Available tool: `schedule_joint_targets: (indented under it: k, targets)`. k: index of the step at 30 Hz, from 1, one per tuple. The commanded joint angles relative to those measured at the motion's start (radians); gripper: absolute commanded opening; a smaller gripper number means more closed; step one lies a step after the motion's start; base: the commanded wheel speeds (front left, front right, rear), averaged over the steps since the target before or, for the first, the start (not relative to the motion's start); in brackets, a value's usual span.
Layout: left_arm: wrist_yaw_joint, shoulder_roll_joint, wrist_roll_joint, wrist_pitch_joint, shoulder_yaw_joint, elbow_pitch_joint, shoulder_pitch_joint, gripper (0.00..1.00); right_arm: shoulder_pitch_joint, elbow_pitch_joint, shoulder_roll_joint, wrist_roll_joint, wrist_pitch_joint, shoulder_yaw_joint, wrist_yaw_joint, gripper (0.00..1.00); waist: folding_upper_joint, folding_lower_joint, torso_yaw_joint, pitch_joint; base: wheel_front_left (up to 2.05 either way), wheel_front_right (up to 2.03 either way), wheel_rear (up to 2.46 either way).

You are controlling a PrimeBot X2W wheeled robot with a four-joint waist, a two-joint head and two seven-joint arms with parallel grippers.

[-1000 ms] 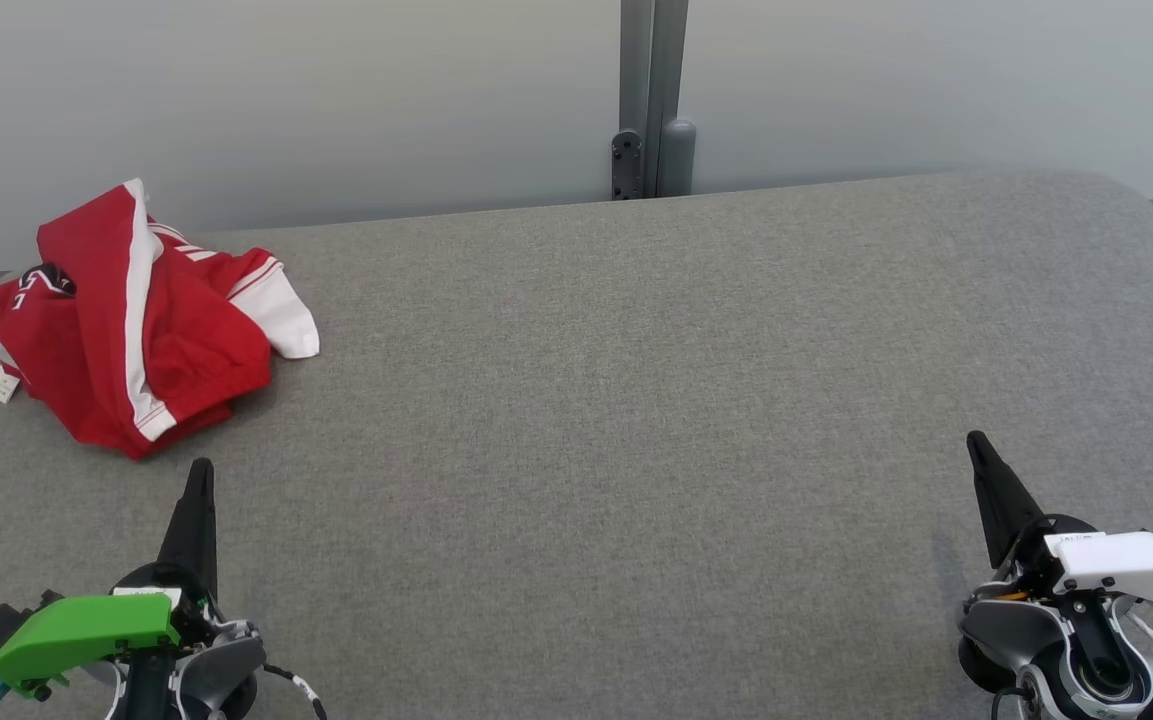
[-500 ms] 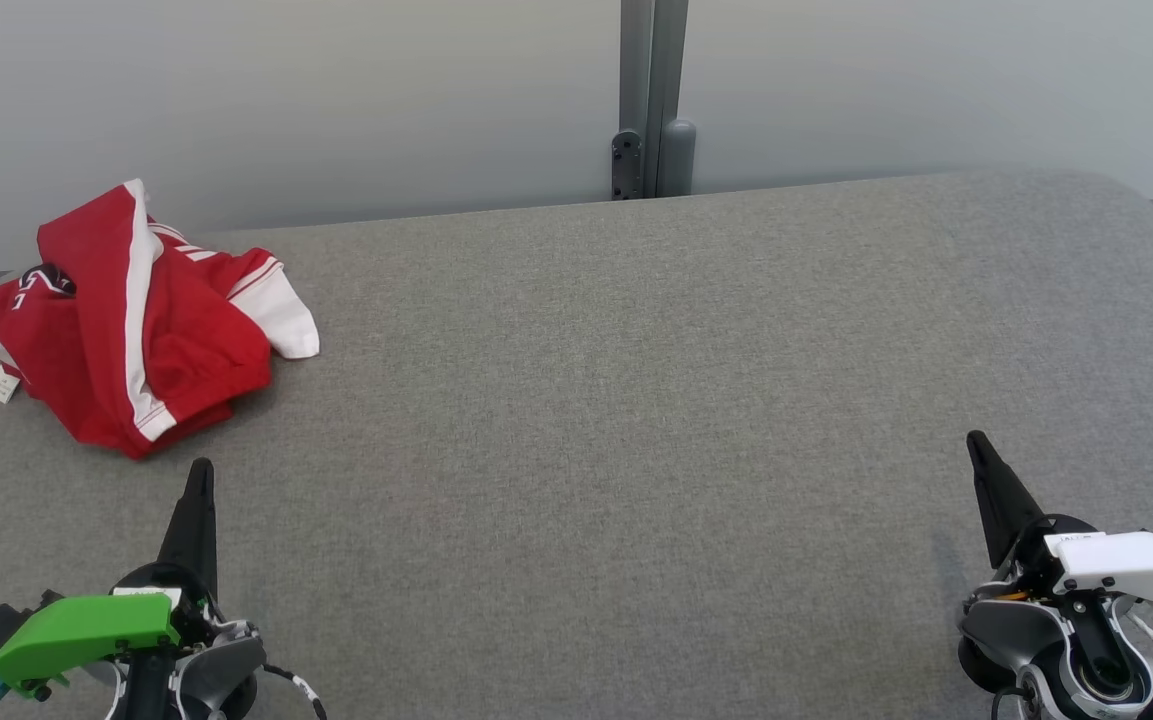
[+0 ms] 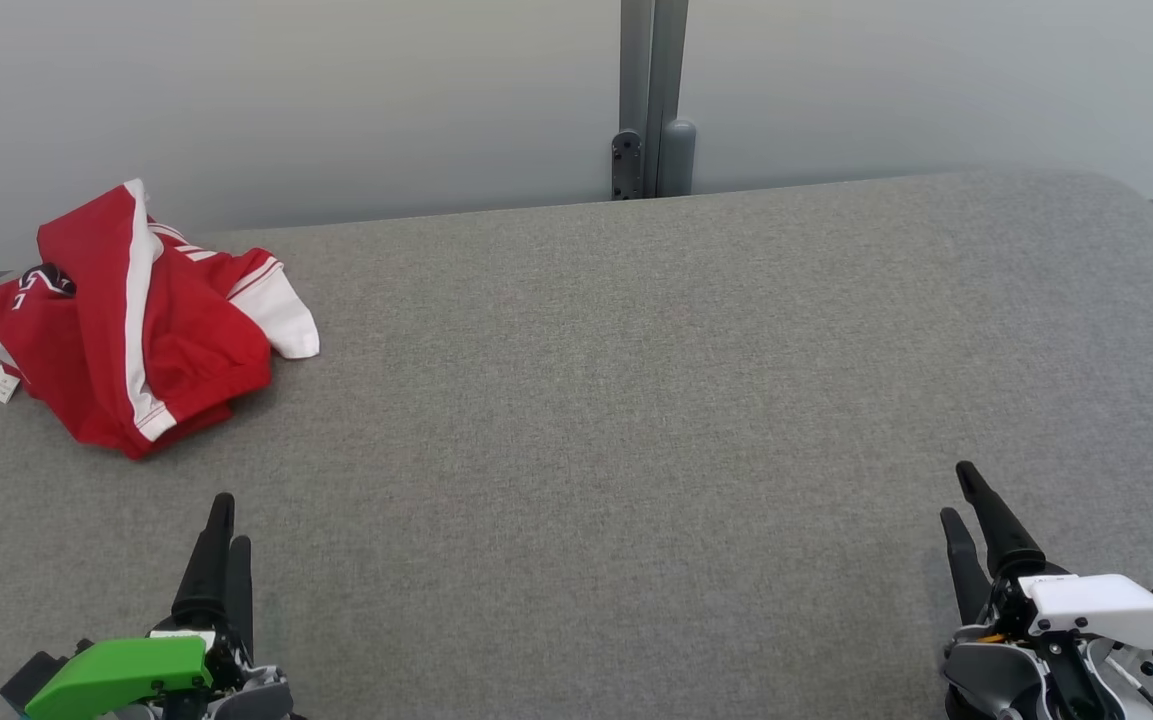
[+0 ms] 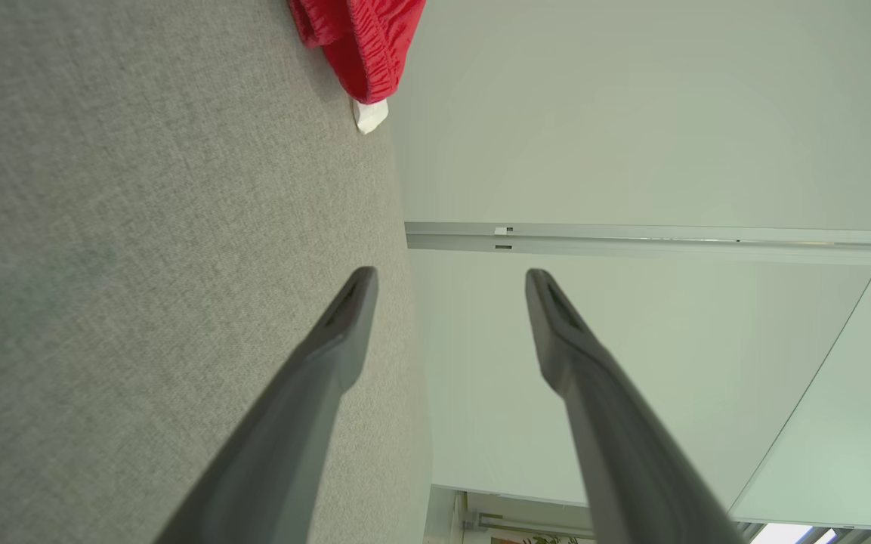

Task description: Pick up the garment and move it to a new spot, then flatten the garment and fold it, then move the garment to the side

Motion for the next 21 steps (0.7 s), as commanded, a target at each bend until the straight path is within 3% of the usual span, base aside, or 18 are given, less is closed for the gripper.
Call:
schedule_joint_targets:
  k: [1,9,21]
  targets:
    - [-0.001,0.003,0.013,-0.012,-0.011,-0.026,-0.009,1.0,-0.006,-0.022,-0.004,-0.01,-0.015,0.008,0.0,1.0,0.0,0.0,0.0,0.0,0.0,0.0,0.0]
    - [0.002,0.005,0.064,-0.049,-0.035,-0.051,0.001,1.0,-0.002,-0.039,-0.006,-0.078,-0.052,0.02,0.0,1.0,0.0,0.0,0.001,0.001,0.0,0.0,0.0]
    - [0.04,0.006,0.275,-0.099,-0.076,-0.126,0.0,1.0,0.008,-0.124,-0.008,-0.284,-0.102,0.018,0.0,1.0,0.0,0.0,0.004,0.001,0.0,0.0,0.0]
